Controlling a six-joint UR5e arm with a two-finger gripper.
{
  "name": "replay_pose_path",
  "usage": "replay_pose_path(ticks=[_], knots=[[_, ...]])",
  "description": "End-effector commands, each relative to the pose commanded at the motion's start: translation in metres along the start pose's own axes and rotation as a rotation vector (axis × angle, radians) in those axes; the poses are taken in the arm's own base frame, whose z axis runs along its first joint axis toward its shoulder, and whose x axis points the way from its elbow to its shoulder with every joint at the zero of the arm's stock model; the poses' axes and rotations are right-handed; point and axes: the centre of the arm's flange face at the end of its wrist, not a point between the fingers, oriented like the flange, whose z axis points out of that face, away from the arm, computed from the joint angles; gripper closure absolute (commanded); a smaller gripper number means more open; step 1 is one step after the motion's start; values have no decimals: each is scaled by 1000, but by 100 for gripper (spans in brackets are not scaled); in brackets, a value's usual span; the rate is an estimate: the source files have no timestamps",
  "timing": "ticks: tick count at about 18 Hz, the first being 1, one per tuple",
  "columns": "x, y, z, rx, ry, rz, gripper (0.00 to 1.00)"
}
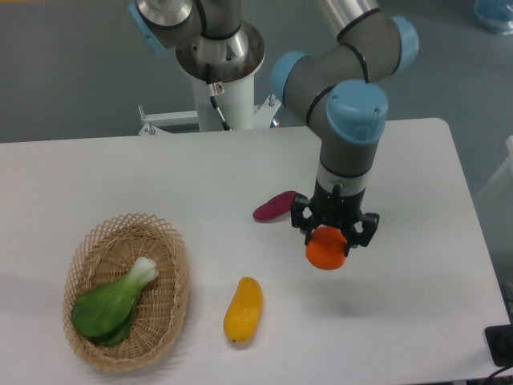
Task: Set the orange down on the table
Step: 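Lower the held orange onto the table beside the yellow mango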
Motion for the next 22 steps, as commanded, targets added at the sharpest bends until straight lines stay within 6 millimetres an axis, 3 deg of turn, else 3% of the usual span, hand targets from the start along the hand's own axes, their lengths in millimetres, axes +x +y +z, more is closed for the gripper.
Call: replay_pose_path(ticks=[4,8,22], knots=[[13,9,27,-41,25,96,29],[32,4,56,-109,-23,131,29],[45,-2,89,-126,-1,52,29]])
